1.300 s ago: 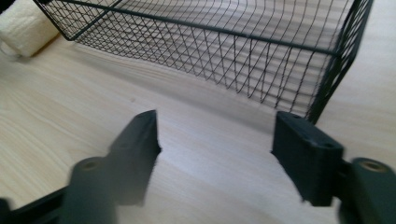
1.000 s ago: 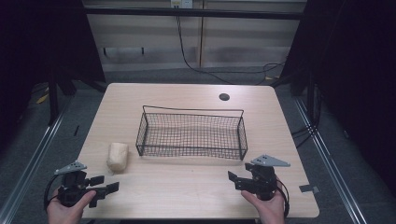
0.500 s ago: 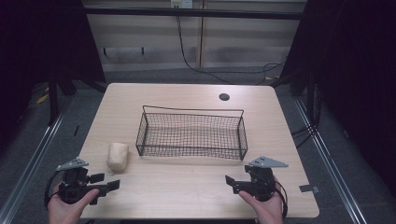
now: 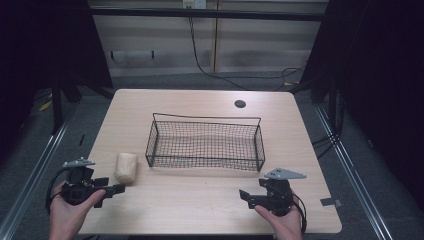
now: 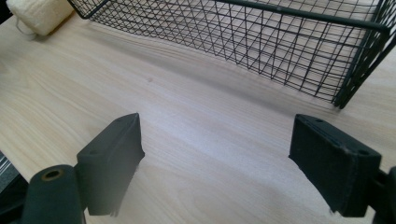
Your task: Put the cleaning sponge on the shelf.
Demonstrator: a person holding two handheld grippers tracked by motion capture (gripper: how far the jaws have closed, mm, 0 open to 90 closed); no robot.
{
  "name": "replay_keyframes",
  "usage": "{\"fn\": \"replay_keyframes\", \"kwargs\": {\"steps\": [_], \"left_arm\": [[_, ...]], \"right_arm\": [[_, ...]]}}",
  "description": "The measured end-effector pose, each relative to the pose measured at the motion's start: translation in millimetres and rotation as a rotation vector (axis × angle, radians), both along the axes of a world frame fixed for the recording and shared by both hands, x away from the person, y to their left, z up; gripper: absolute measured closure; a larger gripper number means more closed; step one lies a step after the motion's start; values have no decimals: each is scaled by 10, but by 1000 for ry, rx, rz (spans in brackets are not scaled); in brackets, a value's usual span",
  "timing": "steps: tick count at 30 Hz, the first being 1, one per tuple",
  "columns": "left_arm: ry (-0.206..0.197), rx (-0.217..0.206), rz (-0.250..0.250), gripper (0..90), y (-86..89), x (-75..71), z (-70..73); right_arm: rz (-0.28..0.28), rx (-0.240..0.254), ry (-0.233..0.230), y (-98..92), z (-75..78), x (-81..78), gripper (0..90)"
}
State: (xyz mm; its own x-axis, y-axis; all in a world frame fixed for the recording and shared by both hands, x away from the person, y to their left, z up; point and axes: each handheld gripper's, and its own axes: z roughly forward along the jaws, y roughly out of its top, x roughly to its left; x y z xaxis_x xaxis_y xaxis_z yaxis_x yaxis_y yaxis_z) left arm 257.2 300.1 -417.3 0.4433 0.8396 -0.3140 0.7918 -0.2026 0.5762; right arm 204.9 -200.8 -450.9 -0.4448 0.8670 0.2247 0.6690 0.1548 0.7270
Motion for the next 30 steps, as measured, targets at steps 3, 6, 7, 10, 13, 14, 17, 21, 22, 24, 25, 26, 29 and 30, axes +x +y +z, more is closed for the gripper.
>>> {"fn": "replay_keyframes", "kwargs": {"steps": [3, 6, 7, 10, 13, 14, 17, 21, 22, 24, 25, 26, 29, 30], "left_arm": [[25, 3, -7, 250, -5, 85, 37], [23, 19, 16, 249, -18, 179, 99], [32, 25, 12, 244, -20, 203, 109], [64, 64, 17, 235, -44, 276, 127], [103, 79, 9, 228, -47, 354, 135], [111, 85, 2, 227, -48, 378, 143], [125, 105, 9, 221, -66, 432, 170], [151, 115, 7, 221, -72, 494, 183], [165, 127, 7, 221, -73, 518, 184], [186, 141, 13, 221, -83, 561, 186], [189, 146, 14, 219, -89, 571, 185], [189, 146, 14, 214, -89, 571, 185], [219, 162, 9, 202, -116, 625, 187], [233, 169, -1, 199, -120, 641, 192]], "right_arm": [[10, 7, 4, 8, -1, -3, 174], [18, 9, 9, 14, -2, 0, 175], [19, 9, 10, 15, -2, 0, 175], [21, 7, 15, 17, -7, 6, 173], [18, 4, 21, 22, -8, 8, 174], [19, 4, 23, 22, -9, 8, 174], [17, 8, 23, 17, -13, 10, 177], [14, 8, 27, 17, -15, 15, 176], [15, 9, 28, 18, -15, 15, 176], [18, 6, 29, 23, -16, 14, 177], [19, 6, 31, 24, -17, 15, 177], [19, 6, 31, 24, -17, 15, 177], [24, 5, 34, 25, -22, 20, 177], [25, 6, 35, 26, -23, 19, 177]]}}
